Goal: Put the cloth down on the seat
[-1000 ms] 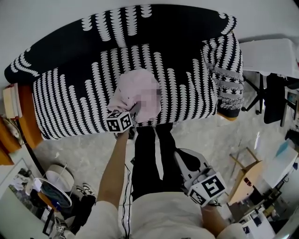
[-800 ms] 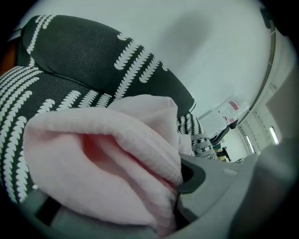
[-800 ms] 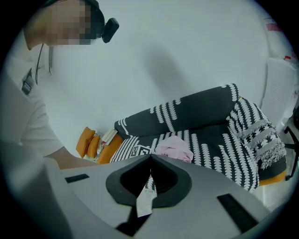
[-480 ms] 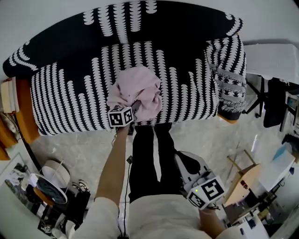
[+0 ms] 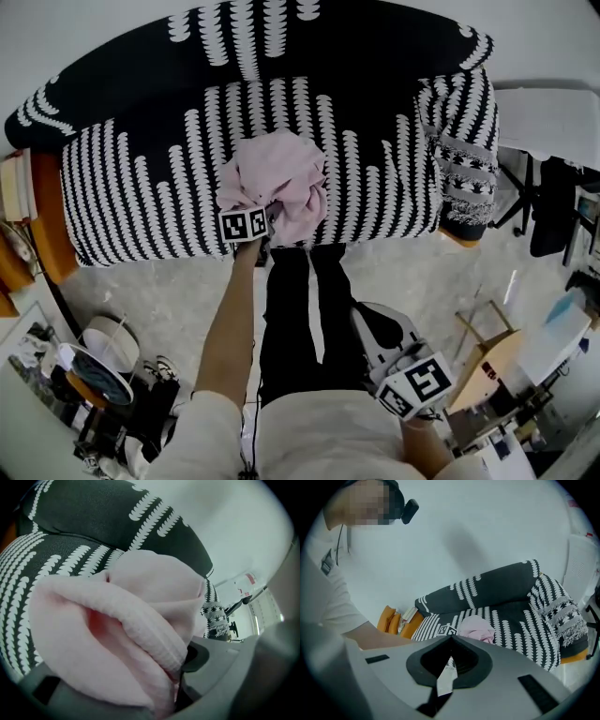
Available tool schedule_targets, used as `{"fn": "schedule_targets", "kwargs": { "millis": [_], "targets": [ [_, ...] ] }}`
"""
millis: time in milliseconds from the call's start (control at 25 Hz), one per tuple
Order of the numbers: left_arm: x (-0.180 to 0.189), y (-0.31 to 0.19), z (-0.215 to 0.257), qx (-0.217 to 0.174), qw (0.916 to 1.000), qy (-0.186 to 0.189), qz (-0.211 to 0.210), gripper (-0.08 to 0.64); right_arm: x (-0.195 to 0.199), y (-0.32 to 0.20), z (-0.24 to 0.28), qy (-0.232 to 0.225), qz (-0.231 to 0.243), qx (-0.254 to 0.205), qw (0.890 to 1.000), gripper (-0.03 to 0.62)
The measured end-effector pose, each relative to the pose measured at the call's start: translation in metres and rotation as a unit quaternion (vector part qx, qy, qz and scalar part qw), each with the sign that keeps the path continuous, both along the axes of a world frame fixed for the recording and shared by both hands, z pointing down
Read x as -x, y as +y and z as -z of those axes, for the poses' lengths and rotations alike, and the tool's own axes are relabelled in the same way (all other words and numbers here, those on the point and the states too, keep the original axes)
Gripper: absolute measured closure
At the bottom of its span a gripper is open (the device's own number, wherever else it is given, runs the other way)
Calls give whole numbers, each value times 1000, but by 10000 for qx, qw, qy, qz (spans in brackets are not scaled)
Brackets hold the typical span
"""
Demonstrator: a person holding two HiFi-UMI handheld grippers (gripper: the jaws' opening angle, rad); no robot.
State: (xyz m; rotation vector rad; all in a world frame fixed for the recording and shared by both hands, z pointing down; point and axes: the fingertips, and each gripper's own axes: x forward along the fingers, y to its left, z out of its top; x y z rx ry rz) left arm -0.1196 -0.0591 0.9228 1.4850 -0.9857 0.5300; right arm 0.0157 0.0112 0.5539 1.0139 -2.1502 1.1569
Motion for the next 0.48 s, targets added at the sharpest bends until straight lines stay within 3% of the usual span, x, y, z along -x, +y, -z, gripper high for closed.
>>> {"fn": "schedule_targets", "kwargs": {
  "millis": [240, 480],
  "targets": [
    [-3, -3, 8, -65, 9999, 94, -14, 256, 1, -5, 4, -6, -1, -52, 10000, 584],
    [1, -2, 30, -188, 9991, 270, 276, 218, 1, -8, 20, -13, -2, -202, 9998, 584]
  ]
}}
